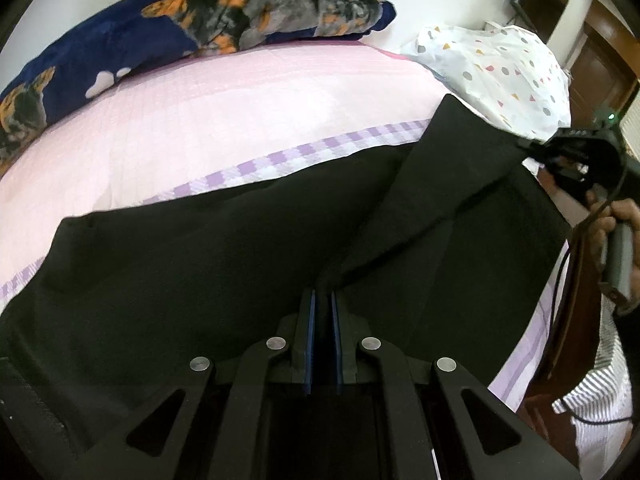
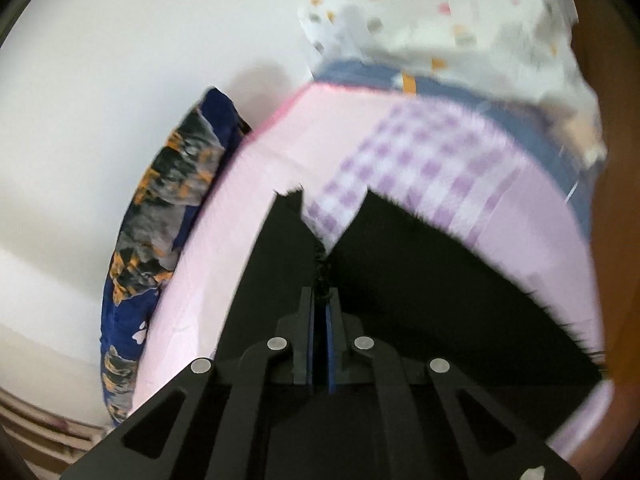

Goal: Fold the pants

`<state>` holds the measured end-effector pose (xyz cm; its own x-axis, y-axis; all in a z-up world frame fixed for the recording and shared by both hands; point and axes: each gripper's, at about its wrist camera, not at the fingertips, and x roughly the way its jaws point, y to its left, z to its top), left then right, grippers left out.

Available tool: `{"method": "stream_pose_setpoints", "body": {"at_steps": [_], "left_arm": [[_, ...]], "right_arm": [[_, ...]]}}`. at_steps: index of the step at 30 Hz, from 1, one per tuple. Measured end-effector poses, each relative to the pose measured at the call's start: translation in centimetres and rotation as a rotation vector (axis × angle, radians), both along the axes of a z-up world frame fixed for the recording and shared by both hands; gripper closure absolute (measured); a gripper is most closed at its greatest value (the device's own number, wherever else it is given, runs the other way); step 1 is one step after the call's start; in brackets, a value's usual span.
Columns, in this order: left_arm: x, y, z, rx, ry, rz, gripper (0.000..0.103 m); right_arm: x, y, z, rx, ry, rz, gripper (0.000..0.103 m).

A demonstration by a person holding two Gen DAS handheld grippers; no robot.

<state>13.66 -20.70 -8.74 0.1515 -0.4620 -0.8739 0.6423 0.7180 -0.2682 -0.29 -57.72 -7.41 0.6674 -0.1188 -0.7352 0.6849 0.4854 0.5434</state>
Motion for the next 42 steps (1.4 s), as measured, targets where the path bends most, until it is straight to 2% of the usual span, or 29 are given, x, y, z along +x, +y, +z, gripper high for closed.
{"method": "stream_pose_setpoints", "body": {"at_steps": [4,8,11,15,21,26,29,30,31,33,35,38,40,42], "left_arm": [[-1.6,-1.0,1.3,-0.011,-0.05,-0.071,0.095],[-4.1,-2.6,2.4,-0.008,-0.111,-0.178,0.095],[-5.9,-3.5,2.3,0.012,-0.142,-0.25,0.095],[-7.7,-4.2,1.9,0.046,-0.169,-0.317,0.095],[-9.8,-4.7,1.0,0.08,-0.178,-0.384,0.095],[-10.6,-5.1,0.6,0.089,-0.188,-0.405,0.091],[-10.0,-4.9,0.7,0.054,-0.124,-0.38,0.082],[-9.7,-4.8,0.9,0.035,-0.1,-0.37,0.077],[-9.4,-4.5,1.3,0.009,-0.077,-0.357,0.073],[-9.1,-3.9,2.3,-0.039,-0.073,-0.329,0.052],[-8.3,-2.6,3.8,-0.113,-0.072,-0.29,0.044],[-6.4,-0.2,5.4,-0.203,-0.049,-0.204,0.041],[-4.5,2.4,5.9,-0.222,-0.061,-0.109,0.04],[-2.9,4.6,5.7,-0.197,-0.089,-0.02,0.04]], "right_arm": [[-2.5,0.6,2.7,-0.102,0.051,0.002,0.099],[-5.7,1.3,3.7,-0.178,0.13,-0.038,0.099],[-8.1,1.3,3.2,-0.163,0.187,-0.073,0.099],[-10.2,0.7,1.8,-0.132,0.217,-0.103,0.099],[-10.0,1.1,1.3,-0.183,0.282,-0.093,0.1],[-9.6,0.5,-0.5,-0.17,0.333,-0.091,0.1],[-9.7,0.1,-1.4,-0.161,0.351,-0.104,0.095],[-9.6,0.0,-1.4,-0.16,0.357,-0.103,0.089],[-9.6,-0.2,-1.3,-0.165,0.38,-0.112,0.077],[-9.9,-0.4,-1.0,-0.18,0.402,-0.135,0.066],[-10.2,-0.5,-0.3,-0.19,0.403,-0.145,0.066],[-9.9,0.1,1.5,-0.235,0.389,-0.151,0.066],[-8.8,1.1,3.0,-0.268,0.36,-0.109,0.066],[-7.1,2.3,4.0,-0.27,0.329,-0.034,0.066]]}}
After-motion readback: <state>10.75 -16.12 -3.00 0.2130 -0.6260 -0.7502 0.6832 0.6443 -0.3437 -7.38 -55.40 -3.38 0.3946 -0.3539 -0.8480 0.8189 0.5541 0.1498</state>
